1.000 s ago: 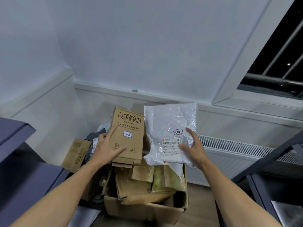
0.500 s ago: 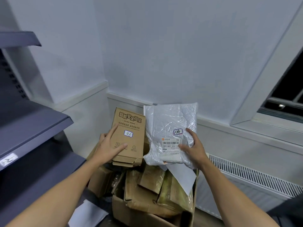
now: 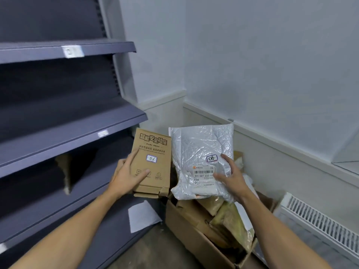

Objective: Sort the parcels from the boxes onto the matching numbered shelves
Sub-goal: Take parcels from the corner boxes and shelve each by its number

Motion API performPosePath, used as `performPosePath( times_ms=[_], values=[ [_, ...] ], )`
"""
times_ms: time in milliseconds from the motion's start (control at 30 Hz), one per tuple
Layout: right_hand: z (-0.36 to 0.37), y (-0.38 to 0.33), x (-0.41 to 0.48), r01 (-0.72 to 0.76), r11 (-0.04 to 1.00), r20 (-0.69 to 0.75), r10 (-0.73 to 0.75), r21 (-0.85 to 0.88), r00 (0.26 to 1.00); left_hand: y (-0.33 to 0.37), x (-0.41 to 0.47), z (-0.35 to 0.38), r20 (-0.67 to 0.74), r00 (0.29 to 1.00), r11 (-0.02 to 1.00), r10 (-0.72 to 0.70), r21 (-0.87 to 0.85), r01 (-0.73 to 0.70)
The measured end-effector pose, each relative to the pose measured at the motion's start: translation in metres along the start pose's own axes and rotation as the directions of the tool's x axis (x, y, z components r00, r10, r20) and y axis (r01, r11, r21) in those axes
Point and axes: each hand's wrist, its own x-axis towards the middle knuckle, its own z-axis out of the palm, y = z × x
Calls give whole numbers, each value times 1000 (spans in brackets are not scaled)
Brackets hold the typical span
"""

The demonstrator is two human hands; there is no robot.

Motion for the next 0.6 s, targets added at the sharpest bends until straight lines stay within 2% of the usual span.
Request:
performPosePath(
  times_ms=[333, 600],
  values=[
    [131, -29, -14, 89, 995, 309, -74, -36, 948, -71, -103, -108, -251, 950, 981, -186, 4, 193],
    [245, -58, -66, 184, 981, 438, -140, -59, 888, -128, -195, -192, -404, 878, 961, -255, -8, 275]
  ],
)
